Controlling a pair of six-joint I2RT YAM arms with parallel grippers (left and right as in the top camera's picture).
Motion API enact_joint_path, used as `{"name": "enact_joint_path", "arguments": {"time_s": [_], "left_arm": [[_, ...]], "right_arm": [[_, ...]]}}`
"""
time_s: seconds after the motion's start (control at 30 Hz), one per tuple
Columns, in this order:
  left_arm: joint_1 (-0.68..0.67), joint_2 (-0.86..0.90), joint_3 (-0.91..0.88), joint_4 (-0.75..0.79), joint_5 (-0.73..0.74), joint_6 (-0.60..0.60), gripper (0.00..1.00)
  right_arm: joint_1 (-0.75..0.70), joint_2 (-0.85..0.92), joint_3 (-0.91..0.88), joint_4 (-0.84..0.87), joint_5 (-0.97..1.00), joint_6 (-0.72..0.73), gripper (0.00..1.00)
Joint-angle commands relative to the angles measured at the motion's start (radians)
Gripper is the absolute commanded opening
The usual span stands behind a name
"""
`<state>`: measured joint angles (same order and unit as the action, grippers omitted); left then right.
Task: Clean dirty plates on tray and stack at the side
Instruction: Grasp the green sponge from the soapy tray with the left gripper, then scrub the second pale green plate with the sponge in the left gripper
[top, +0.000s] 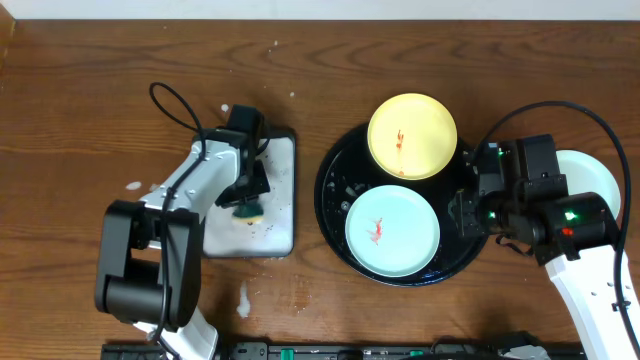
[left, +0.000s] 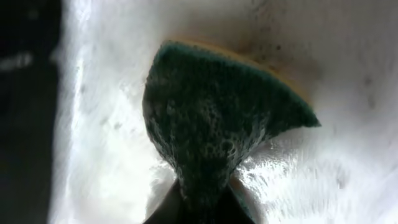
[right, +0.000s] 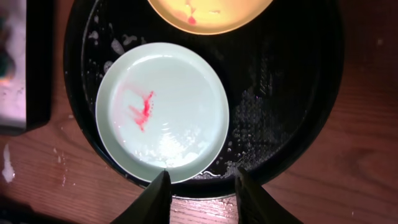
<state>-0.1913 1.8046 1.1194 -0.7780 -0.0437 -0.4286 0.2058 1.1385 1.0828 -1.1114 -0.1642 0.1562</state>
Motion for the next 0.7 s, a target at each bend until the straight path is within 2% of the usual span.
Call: {"name": "enact_joint_path", "arguments": {"time_s": [0.0, 0.23, 0.37, 0.5, 0.67], "left_arm": [[0.002, -0.081, 0.079, -0.068, 0.013, 0.068, 0.08], [-0.061, -0.265, 0.173, -0.182, 0.024, 0.142, 0.08], [-0.162, -0.371, 0.175, -0.172, 0.133, 0.142, 0.08], [-0.278, -0.39, 0.174, -0.14, 0.222, 0.055, 0.08], [-0.404, -0.344, 0.147, -0.066, 0.253, -0.076, 0.08]], "right_arm": [[-0.006, 0.014, -0.019, -0.003, 0.003, 0.051, 0.32], [-0.007, 0.075, -0.107, 0.084, 0.013, 0.082, 0.25], [-0.012, 0.132, -0.161, 0.146, -0.033, 0.059, 0.26], [-0.024, 0.222, -0.206, 0.225, -0.032, 0.052, 0.34], [-0.083, 0.356, -0.211, 0.315, -0.109, 0.006, 0.35]]}}
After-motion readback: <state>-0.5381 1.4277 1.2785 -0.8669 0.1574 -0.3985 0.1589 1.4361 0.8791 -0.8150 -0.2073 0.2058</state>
